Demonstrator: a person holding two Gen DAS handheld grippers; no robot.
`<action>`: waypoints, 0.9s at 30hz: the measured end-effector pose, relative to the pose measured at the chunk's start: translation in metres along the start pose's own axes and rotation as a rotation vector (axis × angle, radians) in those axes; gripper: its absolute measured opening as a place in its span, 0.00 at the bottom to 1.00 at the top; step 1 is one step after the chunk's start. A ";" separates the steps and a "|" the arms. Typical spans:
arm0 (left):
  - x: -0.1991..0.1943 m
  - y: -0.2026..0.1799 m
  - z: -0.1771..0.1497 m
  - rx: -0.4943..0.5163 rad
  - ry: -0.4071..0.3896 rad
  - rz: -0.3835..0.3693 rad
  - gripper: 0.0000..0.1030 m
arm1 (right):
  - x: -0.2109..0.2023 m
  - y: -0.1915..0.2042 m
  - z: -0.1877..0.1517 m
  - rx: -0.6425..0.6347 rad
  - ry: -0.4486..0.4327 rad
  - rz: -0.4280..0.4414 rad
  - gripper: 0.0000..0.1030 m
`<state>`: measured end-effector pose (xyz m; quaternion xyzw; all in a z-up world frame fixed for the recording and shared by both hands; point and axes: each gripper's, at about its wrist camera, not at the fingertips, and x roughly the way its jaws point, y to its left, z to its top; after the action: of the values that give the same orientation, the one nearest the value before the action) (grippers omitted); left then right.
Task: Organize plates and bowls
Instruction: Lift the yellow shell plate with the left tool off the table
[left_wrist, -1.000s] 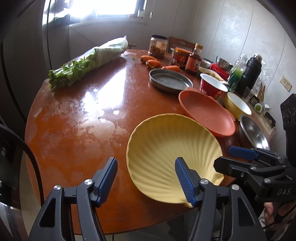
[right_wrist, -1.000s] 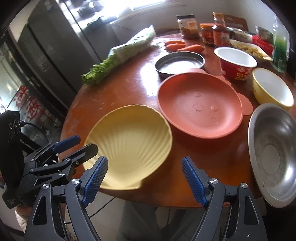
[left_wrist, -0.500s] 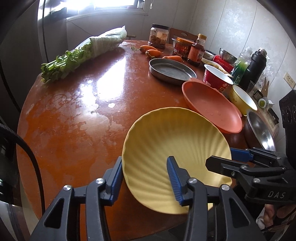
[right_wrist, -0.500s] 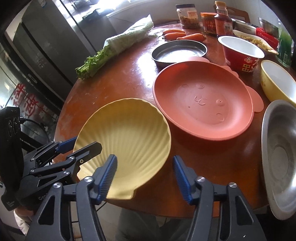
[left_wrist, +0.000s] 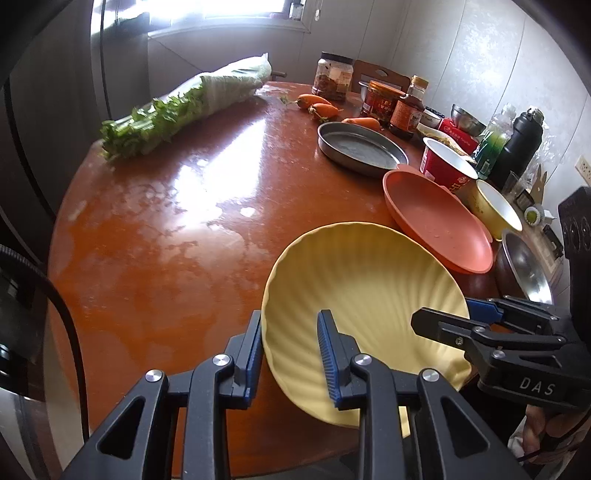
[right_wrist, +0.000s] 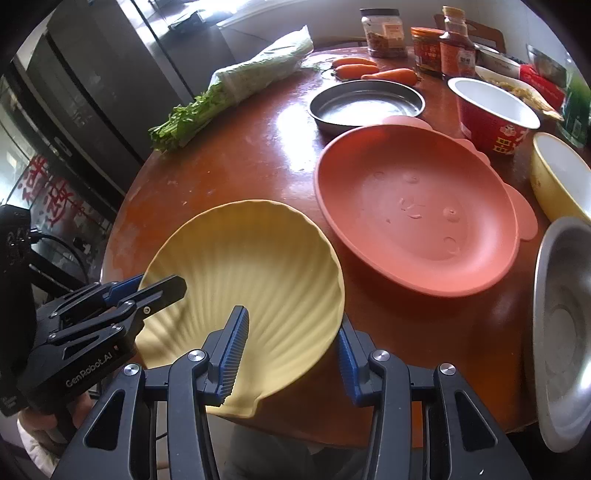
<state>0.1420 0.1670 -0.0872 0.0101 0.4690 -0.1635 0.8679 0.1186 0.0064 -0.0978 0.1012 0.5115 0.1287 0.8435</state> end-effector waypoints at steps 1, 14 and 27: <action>-0.003 0.001 0.000 0.000 -0.005 0.007 0.28 | 0.000 0.002 0.001 -0.003 -0.001 0.001 0.46; -0.003 0.029 -0.010 -0.056 0.013 0.038 0.28 | 0.014 0.031 0.004 -0.063 0.014 0.018 0.46; -0.007 0.040 -0.012 -0.093 -0.008 0.035 0.28 | 0.016 0.034 0.003 -0.069 0.012 -0.019 0.46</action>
<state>0.1407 0.2089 -0.0936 -0.0227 0.4724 -0.1261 0.8720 0.1239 0.0436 -0.0993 0.0666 0.5126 0.1389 0.8447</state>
